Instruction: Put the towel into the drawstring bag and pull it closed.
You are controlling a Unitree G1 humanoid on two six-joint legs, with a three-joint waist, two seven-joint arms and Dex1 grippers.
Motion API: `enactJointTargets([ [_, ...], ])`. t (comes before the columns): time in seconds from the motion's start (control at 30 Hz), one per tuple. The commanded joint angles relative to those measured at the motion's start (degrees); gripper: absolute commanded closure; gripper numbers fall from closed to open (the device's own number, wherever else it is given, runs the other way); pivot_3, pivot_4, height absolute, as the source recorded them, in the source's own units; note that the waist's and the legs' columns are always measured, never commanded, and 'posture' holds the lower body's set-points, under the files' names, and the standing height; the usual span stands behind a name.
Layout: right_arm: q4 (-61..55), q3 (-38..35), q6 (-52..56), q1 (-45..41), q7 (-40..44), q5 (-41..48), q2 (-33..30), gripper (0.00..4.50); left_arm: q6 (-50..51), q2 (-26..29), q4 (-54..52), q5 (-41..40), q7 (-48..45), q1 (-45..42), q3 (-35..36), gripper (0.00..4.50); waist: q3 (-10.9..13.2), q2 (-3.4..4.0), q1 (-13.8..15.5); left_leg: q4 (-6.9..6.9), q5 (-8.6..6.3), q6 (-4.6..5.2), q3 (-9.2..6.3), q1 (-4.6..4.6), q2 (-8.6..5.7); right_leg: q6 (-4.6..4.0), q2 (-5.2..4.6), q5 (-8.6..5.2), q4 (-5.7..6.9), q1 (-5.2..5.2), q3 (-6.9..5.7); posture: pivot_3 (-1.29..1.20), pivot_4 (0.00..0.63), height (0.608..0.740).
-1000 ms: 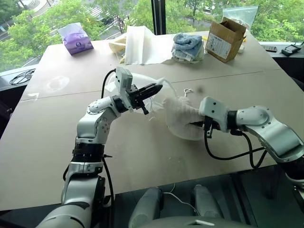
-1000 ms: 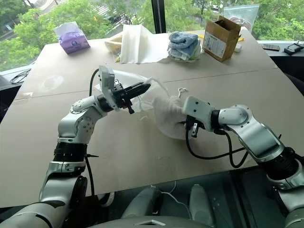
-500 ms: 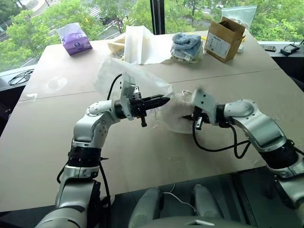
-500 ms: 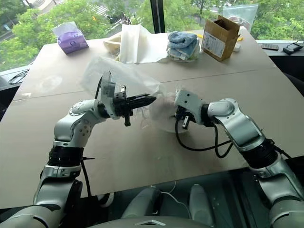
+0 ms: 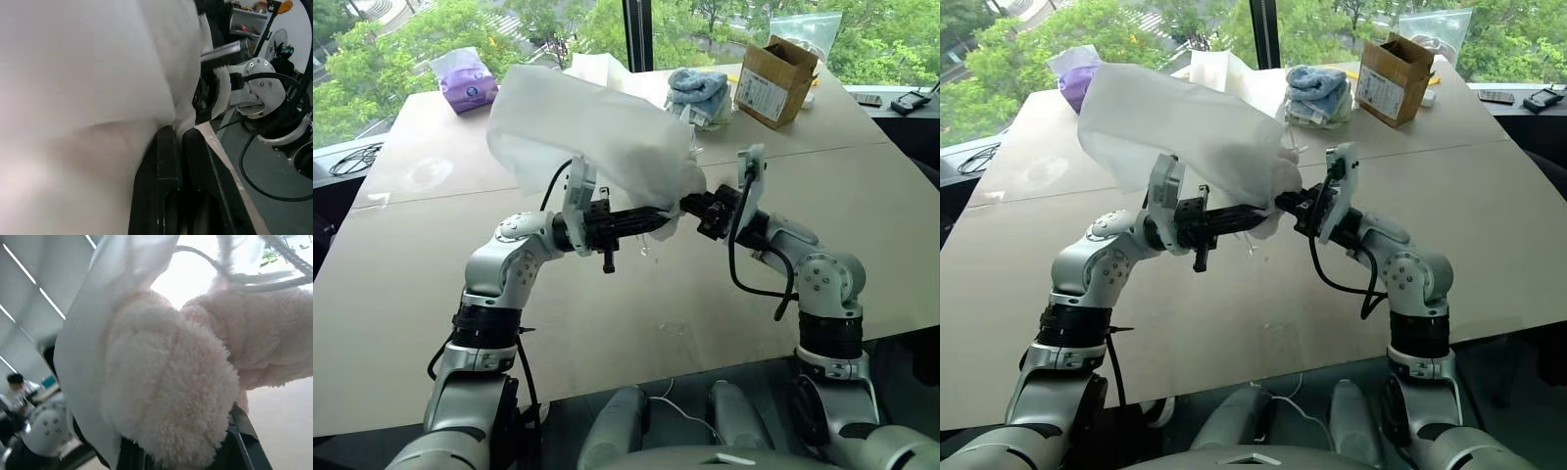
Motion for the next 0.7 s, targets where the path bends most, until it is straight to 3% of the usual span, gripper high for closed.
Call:
enactJointTargets([
  [0.03, 2.14, -4.35, 1.29, -0.48, -0.62, 11.74, 4.63, 4.46, 1.52, -0.16, -2.63, -1.67, -0.39, 0.06, -0.59, 4.5, 0.0, 0.01, -0.03, -0.01, 0.0, 0.0, 0.0, 0.0, 0.0, 0.0, 0.0, 0.0, 0.02, -0.01, 0.01, 0.0, 0.15, 0.74],
  [0.2, 5.67, -6.28, 2.67, -1.47, -5.02, 18.96, 8.14, 4.46, 3.09, -0.22, -4.44, -2.74, 0.31, 0.32, -0.65, 4.5, 0.0, 0.03, -0.02, 0.0, 0.0, 0.0, 0.01, 0.01, -0.01, 0.0, -0.01, 0.0, 0.0, -0.03, 0.02, 0.0, 0.15, 0.74],
  [0.53, 13.4, -9.53, -2.29, -5.46, -27.31, 35.05, 13.96, 4.46, 4.88, -1.03, -5.87, -3.58, 1.64, -0.15, -0.54, 4.5, 0.01, 0.06, -0.23, -0.01, 0.0, 0.0, 0.02, 0.02, -0.01, 0.0, 0.0, 0.0, 0.04, -0.03, 0.04, 0.0, 0.15, 0.74],
  [0.6, 14.32, -8.42, -3.86, -6.33, -31.12, 34.19, 13.5, 4.46, 5.1, -1.45, -5.55, -3.82, 1.85, -0.71, -0.35, 4.5, 0.01, 0.06, -0.58, -0.01, 0.0, 0.0, 0.03, 0.02, -0.01, 0.0, 0.0, 0.0, 0.05, -0.03, 0.05, 0.0, 0.15, 0.74],
  [0.7, 10.08, 3.16, -9.44, -5.33, -27.7, 16.33, 7.63, 4.46, 4.49, -2.72, -3.97, -3.75, 3.29, -2.26, 0.44, 4.5, 0.02, 0.07, -1.44, 0.0, 0.0, 0.0, 0.08, 0.02, -0.02, 0.0, 0.0, 0.0, 0.07, -0.04, 0.09, 0.0, 0.15, 0.74],
])
